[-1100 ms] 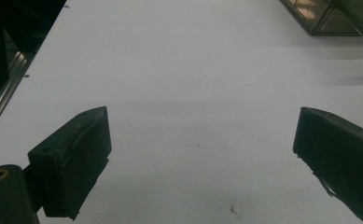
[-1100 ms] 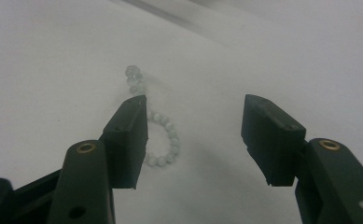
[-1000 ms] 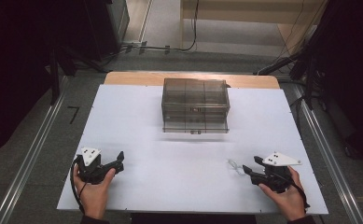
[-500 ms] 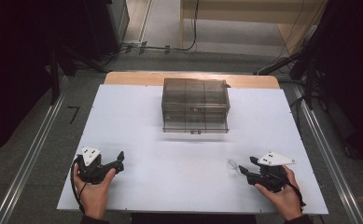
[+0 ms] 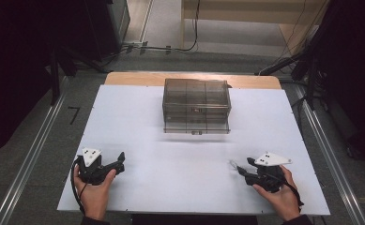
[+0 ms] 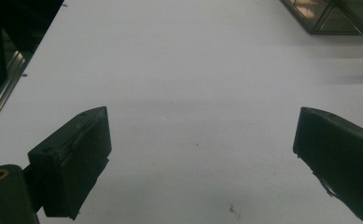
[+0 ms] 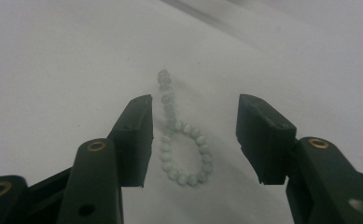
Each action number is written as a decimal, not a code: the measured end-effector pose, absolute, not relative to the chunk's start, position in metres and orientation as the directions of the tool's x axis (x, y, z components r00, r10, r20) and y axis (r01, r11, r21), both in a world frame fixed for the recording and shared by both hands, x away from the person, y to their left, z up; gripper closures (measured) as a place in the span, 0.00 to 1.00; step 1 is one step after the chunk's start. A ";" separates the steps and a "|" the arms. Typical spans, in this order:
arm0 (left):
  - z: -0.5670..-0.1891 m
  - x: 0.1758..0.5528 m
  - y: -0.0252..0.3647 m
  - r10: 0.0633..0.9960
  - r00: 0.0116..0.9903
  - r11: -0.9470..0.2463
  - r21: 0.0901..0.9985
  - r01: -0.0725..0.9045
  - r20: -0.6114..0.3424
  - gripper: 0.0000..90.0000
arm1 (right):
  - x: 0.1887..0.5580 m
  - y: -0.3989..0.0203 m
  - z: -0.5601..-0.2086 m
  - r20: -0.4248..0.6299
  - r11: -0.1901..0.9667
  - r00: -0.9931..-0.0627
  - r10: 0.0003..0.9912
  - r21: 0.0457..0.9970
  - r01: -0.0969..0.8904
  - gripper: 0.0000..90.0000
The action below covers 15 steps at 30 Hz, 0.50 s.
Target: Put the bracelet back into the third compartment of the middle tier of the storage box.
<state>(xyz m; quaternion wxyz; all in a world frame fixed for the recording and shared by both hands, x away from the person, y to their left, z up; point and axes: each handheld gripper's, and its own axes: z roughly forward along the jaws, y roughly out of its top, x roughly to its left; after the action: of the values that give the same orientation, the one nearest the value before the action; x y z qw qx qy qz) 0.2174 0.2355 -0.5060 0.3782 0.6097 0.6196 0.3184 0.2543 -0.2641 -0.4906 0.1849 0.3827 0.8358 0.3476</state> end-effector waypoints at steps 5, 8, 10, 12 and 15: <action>-0.506 0.218 0.236 0.996 0.031 0.054 0.855 0.515 -0.081 0.05 | 0.255 -0.262 -0.491 -0.041 0.468 -0.641 0.766 0.719 0.513 0.54; -0.506 0.218 0.235 0.996 0.030 0.053 0.855 0.516 -0.081 0.05 | 0.256 -0.261 -0.491 -0.042 0.469 -0.640 0.767 0.718 0.515 0.54; -0.506 0.218 0.235 0.996 0.031 0.054 0.855 0.516 -0.081 0.05 | 0.256 -0.260 -0.492 -0.042 0.475 -0.645 0.763 0.714 0.515 0.55; -0.506 0.218 0.236 0.996 0.033 0.052 0.855 0.517 -0.080 0.05 | 0.257 -0.259 -0.493 -0.045 0.477 -0.644 0.764 0.711 0.516 0.56; -0.506 0.218 0.236 0.996 0.033 0.052 0.854 0.517 -0.081 0.05 | 0.259 -0.259 -0.494 -0.050 0.481 -0.645 0.763 0.710 0.515 0.58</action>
<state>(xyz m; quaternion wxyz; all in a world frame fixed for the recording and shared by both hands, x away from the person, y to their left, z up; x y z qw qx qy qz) 0.2177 0.2358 -0.5063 0.3781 0.6112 0.6191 0.3165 0.2586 -0.2590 -0.4935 0.1827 0.3796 0.8410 0.3394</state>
